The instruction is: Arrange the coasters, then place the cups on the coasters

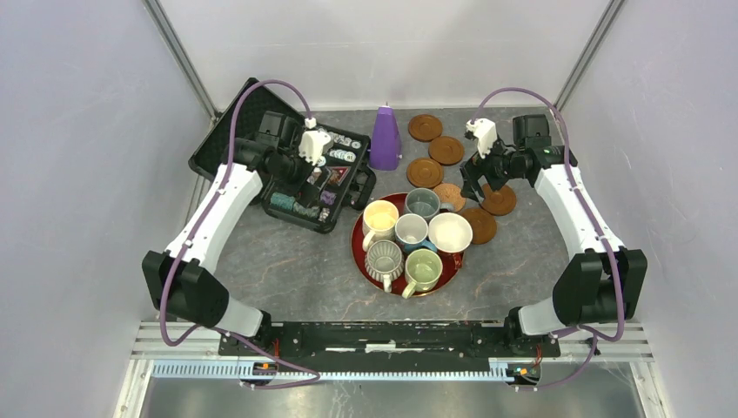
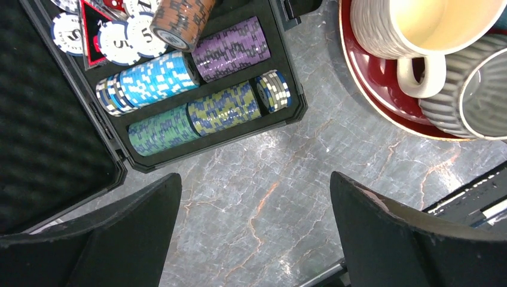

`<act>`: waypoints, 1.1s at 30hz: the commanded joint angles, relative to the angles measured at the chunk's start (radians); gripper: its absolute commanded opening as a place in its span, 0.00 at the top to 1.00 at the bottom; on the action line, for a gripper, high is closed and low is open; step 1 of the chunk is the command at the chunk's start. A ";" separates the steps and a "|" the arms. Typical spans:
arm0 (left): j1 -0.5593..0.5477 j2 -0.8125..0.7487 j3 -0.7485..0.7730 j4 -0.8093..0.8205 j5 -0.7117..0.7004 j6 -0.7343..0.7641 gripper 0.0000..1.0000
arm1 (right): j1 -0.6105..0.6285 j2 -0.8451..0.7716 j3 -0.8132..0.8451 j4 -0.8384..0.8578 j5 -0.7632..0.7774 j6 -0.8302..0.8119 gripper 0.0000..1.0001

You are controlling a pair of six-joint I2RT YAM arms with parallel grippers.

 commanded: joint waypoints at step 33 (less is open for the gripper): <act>-0.266 0.400 0.013 0.254 -0.113 0.171 0.74 | -0.187 0.051 0.013 -0.025 -0.017 -0.005 0.02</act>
